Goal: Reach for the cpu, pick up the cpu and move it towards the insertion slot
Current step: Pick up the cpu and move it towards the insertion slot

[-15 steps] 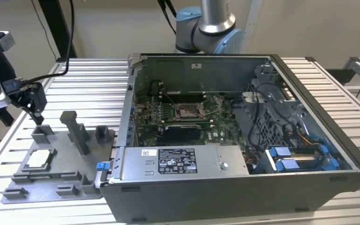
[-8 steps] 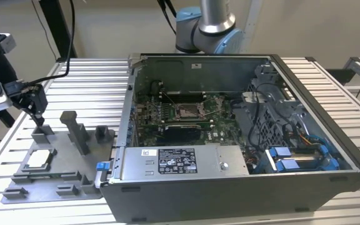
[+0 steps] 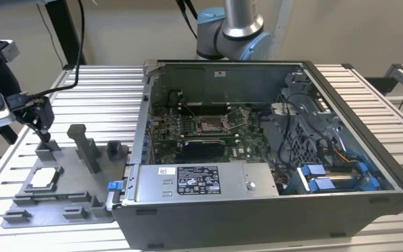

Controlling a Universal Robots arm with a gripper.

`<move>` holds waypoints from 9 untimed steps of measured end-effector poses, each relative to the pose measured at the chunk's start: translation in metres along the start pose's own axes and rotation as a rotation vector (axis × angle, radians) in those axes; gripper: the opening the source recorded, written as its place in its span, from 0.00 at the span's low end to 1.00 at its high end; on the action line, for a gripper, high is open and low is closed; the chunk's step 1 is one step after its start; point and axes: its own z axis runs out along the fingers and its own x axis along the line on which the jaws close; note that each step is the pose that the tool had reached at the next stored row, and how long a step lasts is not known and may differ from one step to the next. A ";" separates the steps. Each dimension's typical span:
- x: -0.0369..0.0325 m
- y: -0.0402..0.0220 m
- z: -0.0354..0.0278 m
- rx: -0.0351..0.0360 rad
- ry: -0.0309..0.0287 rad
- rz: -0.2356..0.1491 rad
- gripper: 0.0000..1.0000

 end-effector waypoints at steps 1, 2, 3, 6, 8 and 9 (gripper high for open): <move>0.0000 -0.0001 0.0007 0.0000 0.0001 0.000 1.00; 0.0001 -0.0001 0.0013 0.0000 0.0000 0.000 1.00; 0.0001 -0.0002 0.0020 0.0000 0.0000 0.000 1.00; 0.0000 -0.0005 0.0040 0.0000 0.0000 0.000 1.00; 0.0000 -0.0008 0.0051 0.0001 0.0002 0.000 1.00; 0.0000 -0.0009 0.0058 0.0000 0.0001 0.000 1.00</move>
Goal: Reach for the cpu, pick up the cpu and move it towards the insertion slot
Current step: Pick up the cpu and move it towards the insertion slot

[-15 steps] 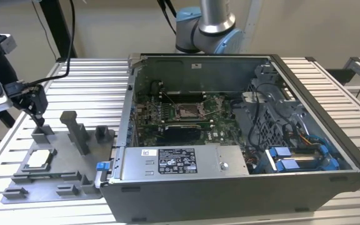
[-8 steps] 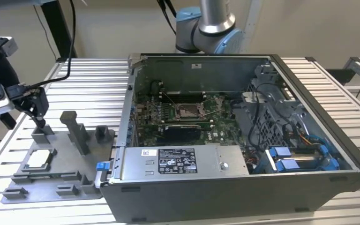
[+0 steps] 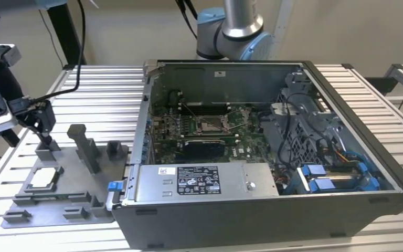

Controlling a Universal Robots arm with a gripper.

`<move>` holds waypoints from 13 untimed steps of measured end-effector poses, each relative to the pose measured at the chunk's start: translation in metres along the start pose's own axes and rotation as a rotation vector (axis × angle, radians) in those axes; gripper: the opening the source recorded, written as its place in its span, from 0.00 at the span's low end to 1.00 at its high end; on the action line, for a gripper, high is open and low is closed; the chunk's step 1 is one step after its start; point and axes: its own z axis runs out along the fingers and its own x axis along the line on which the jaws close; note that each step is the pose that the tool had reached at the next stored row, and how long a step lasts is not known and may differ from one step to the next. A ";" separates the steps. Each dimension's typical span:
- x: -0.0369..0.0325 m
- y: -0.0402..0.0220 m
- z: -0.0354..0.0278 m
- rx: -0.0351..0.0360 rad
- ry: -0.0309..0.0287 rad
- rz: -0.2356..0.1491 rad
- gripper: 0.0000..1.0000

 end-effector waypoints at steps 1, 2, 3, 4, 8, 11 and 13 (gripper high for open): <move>0.0000 -0.0002 0.0006 0.0001 0.0001 0.000 1.00; 0.0001 -0.0003 0.0013 0.0000 0.0000 0.000 1.00; 0.0002 -0.0005 0.0020 0.0000 0.0000 0.000 1.00; 0.0004 -0.0007 0.0027 0.0000 0.0000 0.000 1.00; 0.0009 -0.0014 0.0052 0.0000 -0.0002 0.000 1.00; 0.0009 -0.0015 0.0058 0.0001 0.0002 0.000 1.00; 0.0010 -0.0015 0.0062 0.0001 0.0000 0.000 1.00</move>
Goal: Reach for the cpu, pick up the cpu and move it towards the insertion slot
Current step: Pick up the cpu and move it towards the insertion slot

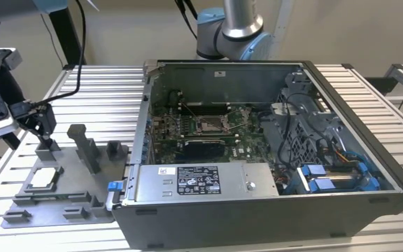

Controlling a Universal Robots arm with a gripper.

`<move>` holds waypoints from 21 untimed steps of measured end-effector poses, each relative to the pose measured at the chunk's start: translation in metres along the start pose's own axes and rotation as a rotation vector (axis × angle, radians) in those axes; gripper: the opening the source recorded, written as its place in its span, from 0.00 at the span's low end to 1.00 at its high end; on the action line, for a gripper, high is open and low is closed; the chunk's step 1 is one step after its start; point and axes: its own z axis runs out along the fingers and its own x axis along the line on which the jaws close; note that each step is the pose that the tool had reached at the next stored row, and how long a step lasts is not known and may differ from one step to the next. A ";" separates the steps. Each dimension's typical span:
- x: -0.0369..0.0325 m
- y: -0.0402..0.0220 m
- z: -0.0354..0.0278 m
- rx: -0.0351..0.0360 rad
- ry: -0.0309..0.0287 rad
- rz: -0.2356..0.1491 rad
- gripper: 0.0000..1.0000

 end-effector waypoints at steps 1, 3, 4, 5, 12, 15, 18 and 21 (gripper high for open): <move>0.0000 0.0000 0.0002 0.0000 0.0000 0.000 1.00; 0.0000 0.0000 0.0005 0.0000 0.0001 0.000 1.00; 0.0000 0.0000 0.0007 0.0000 0.0000 0.000 1.00; 0.0000 -0.0001 0.0010 -0.0001 -0.0001 0.000 1.00; 0.0002 -0.0003 0.0033 0.0000 0.0000 0.000 1.00; 0.0002 -0.0003 0.0038 -0.0001 -0.0001 0.000 1.00; 0.0003 -0.0005 0.0045 -0.0001 -0.0001 0.000 1.00; 0.0003 -0.0007 0.0052 0.0000 0.0000 0.000 1.00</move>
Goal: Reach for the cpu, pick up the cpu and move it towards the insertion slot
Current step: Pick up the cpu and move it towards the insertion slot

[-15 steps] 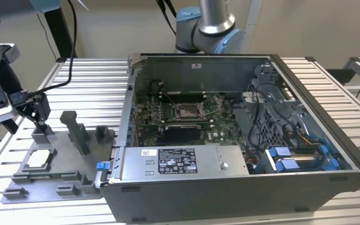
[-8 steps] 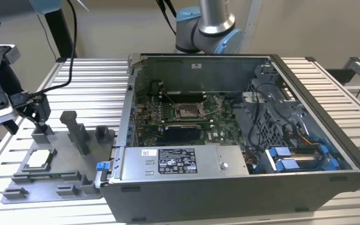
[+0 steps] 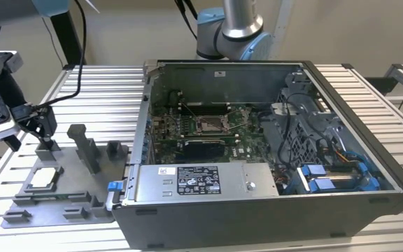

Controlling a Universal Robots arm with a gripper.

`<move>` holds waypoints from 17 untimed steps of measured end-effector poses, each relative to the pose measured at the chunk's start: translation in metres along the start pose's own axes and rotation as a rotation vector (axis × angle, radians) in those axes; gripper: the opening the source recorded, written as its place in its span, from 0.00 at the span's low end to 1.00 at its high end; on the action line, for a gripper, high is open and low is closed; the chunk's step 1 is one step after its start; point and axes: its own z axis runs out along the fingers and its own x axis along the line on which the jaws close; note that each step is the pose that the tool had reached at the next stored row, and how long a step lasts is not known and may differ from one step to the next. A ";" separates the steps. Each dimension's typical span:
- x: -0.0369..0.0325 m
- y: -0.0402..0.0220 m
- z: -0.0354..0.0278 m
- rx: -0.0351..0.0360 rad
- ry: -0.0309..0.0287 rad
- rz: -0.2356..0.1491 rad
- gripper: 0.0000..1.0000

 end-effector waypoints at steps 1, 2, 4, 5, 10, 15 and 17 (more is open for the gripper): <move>0.0000 -0.0001 0.0002 0.0000 0.0000 0.000 1.00; 0.0001 -0.0002 0.0005 0.0000 -0.0001 0.000 1.00; 0.0002 -0.0004 0.0010 0.0000 -0.0001 0.000 1.00; 0.0002 -0.0005 0.0012 -0.0001 -0.0001 0.000 1.00; 0.0005 -0.0012 0.0021 0.0000 -0.0001 0.000 1.00; 0.0008 -0.0020 0.0030 -0.0001 -0.0001 0.000 1.00; 0.0009 -0.0023 0.0033 -0.0001 -0.0001 0.000 1.00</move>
